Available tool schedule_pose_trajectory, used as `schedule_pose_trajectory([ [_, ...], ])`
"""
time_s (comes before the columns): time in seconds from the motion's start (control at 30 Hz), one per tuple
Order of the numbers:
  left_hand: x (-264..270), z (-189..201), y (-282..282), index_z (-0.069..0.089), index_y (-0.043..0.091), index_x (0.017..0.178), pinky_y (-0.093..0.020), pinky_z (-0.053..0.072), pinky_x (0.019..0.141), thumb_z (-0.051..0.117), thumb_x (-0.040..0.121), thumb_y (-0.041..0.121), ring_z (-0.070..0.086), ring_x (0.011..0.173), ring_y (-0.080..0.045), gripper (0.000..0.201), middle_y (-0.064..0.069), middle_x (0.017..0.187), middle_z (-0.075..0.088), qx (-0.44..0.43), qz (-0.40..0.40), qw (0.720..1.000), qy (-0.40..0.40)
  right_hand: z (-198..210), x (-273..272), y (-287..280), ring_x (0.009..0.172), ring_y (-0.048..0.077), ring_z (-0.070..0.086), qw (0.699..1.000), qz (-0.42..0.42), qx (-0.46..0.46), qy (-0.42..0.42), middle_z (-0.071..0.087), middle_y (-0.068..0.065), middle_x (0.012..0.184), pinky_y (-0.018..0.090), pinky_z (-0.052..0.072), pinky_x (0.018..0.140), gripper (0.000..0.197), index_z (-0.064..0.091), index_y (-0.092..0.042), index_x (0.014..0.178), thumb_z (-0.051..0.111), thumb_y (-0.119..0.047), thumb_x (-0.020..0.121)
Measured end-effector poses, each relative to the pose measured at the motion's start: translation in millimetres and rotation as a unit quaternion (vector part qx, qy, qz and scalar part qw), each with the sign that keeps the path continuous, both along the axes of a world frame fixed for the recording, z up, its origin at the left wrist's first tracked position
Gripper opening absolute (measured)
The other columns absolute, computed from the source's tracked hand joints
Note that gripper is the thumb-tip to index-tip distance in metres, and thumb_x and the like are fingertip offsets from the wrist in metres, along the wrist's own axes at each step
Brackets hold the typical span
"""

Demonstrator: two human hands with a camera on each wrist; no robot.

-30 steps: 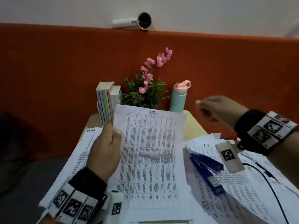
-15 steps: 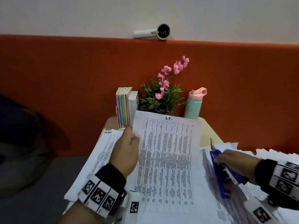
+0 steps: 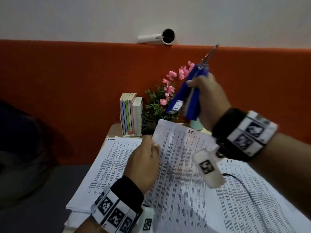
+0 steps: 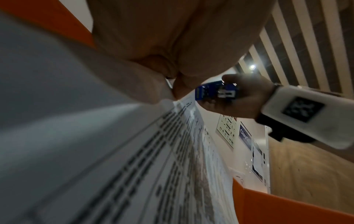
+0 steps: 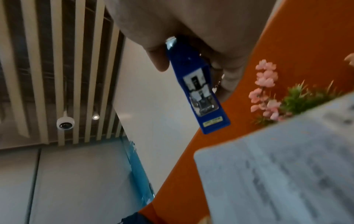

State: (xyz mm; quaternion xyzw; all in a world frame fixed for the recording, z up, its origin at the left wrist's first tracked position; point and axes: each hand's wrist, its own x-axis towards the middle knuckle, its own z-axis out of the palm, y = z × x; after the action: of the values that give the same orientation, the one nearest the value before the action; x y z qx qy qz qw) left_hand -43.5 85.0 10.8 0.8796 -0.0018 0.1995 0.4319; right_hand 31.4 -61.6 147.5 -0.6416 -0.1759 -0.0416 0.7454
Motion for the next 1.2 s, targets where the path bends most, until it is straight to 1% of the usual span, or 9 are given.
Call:
schedule_pose_trajectory([
  [0.07, 0, -2, -4, 0.039, 0.028, 0.085, -0.033, 0.039, 0.056, 0.035, 0.106, 0.027, 0.049, 0.061, -0.011, 0.021, 0.006, 0.073, 0.055, 0.012, 0.005, 1.000, 0.010, -8, 0, 20, 0.084, 0.016, 0.055, 1.000, -0.014, -0.013, -0.005, 0.053, 0.000, 0.097, 0.031, 0.049, 0.069, 0.021, 0.049, -0.023, 0.112, 0.050, -0.018, 0.091],
  [0.17, -1, -1, -8, 0.038, 0.026, 0.084, -0.030, 0.034, 0.053, 0.035, 0.106, 0.030, 0.046, 0.059, -0.010, 0.023, 0.005, 0.071, 0.052, 0.014, 0.007, 1.000, 0.010, -22, 1, 36, 0.078, 0.021, 0.052, 0.999, -0.043, -0.020, 0.014, 0.049, 0.003, 0.088, 0.036, 0.048, 0.070, 0.006, 0.050, -0.021, 0.093, 0.050, -0.027, 0.092],
  [0.37, -2, 0, -11, 0.040, 0.023, 0.089, -0.033, 0.030, 0.059, 0.035, 0.106, 0.030, 0.050, 0.065, -0.016, 0.019, 0.003, 0.072, 0.052, 0.016, -0.006, 1.000, -0.007, -29, -4, 48, 0.075, 0.025, 0.049, 0.998, -0.064, 0.010, 0.006, 0.042, 0.007, 0.083, 0.042, 0.045, 0.068, 0.028, 0.046, -0.022, 0.077, 0.049, -0.048, 0.086],
  [0.63, -2, -1, -12, 0.041, 0.021, 0.092, -0.033, 0.030, 0.058, 0.035, 0.106, 0.029, 0.048, 0.063, -0.015, 0.017, 0.005, 0.072, 0.050, 0.014, -0.005, 1.000, -0.005, -33, -3, 49, 0.072, 0.027, 0.051, 0.997, -0.076, 0.008, -0.001, 0.046, 0.010, 0.084, 0.041, 0.044, 0.064, 0.039, 0.047, -0.017, 0.081, 0.045, -0.056, 0.081],
  [0.8, 1, 1, -12, 0.040, 0.022, 0.091, -0.033, 0.034, 0.057, 0.039, 0.104, 0.024, 0.053, 0.065, -0.021, 0.013, 0.003, 0.070, 0.052, 0.010, 0.006, 1.000, -0.004, -36, -3, 48, 0.071, 0.026, 0.052, 0.997, -0.078, -0.014, -0.025, 0.047, 0.012, 0.082, 0.039, 0.046, 0.063, 0.040, 0.048, -0.016, 0.081, 0.043, -0.055, 0.085],
  [0.93, 1, 3, -12, 0.041, 0.023, 0.093, -0.032, 0.035, 0.056, 0.039, 0.104, 0.024, 0.056, 0.066, -0.014, 0.011, 0.005, 0.074, 0.055, 0.014, 0.013, 1.000, -0.008, -36, -3, 49, 0.068, 0.026, 0.047, 0.995, -0.088, -0.020, -0.040, 0.045, 0.010, 0.078, 0.042, 0.043, 0.064, 0.043, 0.048, -0.014, 0.080, 0.044, -0.057, 0.081],
  [1.07, 2, 2, -15, 0.041, 0.022, 0.097, -0.032, 0.030, 0.055, 0.040, 0.104, 0.026, 0.050, 0.063, -0.019, 0.008, 0.001, 0.073, 0.053, 0.040, 0.013, 0.999, -0.014, -41, 0, 49, 0.057, 0.020, 0.038, 0.989, -0.127, -0.047, -0.067, 0.036, 0.002, 0.058, 0.040, 0.037, 0.060, 0.047, 0.045, -0.014, 0.071, 0.046, -0.059, 0.082],
  [1.13, 4, -1, -16, 0.040, 0.021, 0.094, -0.031, 0.030, 0.056, 0.041, 0.104, 0.025, 0.049, 0.063, -0.021, 0.010, 0.001, 0.070, 0.051, 0.042, 0.014, 0.999, -0.014, -43, 3, 50, 0.057, 0.019, 0.039, 0.988, -0.127, -0.060, -0.068, 0.036, -0.002, 0.055, 0.039, 0.037, 0.060, 0.053, 0.046, -0.008, 0.070, 0.046, -0.060, 0.082],
  [1.2, 4, -3, -15, 0.041, 0.022, 0.094, -0.031, 0.029, 0.055, 0.040, 0.104, 0.027, 0.050, 0.061, -0.020, 0.012, 0.003, 0.067, 0.050, 0.035, 0.014, 0.999, -0.012, -44, 4, 49, 0.064, 0.021, 0.045, 0.992, -0.097, -0.069, -0.044, 0.044, 0.007, 0.068, 0.040, 0.041, 0.064, 0.064, 0.052, 0.005, 0.083, 0.047, -0.059, 0.083],
])
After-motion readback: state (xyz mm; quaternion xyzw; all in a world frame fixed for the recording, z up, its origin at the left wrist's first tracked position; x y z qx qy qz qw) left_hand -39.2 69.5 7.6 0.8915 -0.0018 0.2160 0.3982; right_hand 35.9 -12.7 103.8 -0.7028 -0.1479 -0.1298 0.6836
